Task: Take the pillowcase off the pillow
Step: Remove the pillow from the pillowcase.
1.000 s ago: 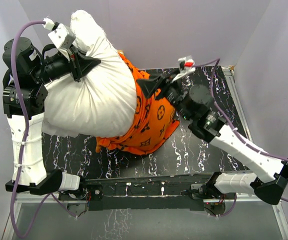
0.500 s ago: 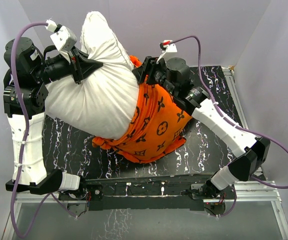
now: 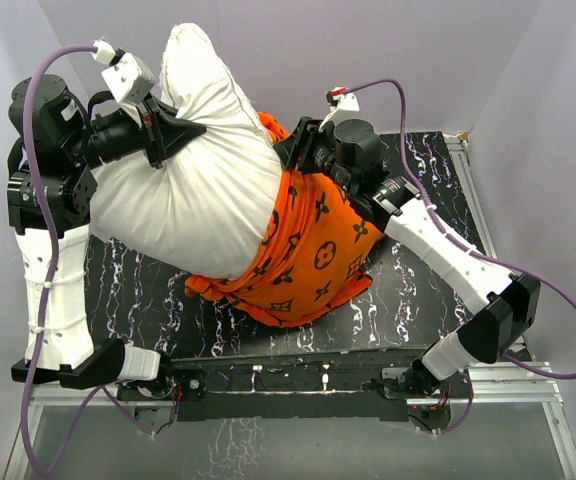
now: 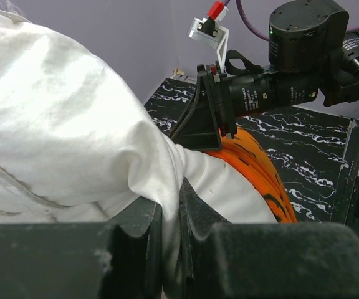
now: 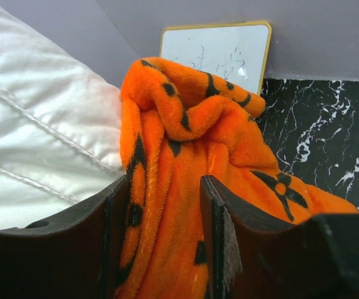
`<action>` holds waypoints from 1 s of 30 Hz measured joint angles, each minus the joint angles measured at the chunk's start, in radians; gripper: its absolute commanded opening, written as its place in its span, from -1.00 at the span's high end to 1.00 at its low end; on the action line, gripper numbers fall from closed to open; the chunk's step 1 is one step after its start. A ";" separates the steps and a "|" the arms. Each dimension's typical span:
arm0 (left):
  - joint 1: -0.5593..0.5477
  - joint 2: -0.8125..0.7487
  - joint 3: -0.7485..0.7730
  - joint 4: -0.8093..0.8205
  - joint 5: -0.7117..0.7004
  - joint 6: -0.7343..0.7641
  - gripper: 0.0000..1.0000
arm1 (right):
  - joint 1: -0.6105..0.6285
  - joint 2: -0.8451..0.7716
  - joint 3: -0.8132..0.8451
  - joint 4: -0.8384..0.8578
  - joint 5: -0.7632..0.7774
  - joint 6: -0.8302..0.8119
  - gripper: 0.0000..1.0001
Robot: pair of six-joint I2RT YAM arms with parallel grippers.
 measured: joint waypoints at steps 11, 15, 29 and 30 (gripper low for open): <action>-0.001 0.004 0.017 -0.029 -0.023 0.043 1.00 | -0.141 0.015 -0.135 0.029 -0.108 0.057 0.84; -0.003 0.012 0.019 -0.039 -0.034 0.057 1.00 | -0.189 0.022 -0.187 0.047 -0.145 0.079 0.84; -0.019 0.045 0.048 -0.028 -0.093 0.116 1.00 | -0.438 -0.003 -0.499 0.159 -0.250 0.192 0.84; -0.018 0.045 0.055 -0.012 -0.106 0.126 1.00 | -0.449 -0.002 -0.512 0.159 -0.243 0.192 0.85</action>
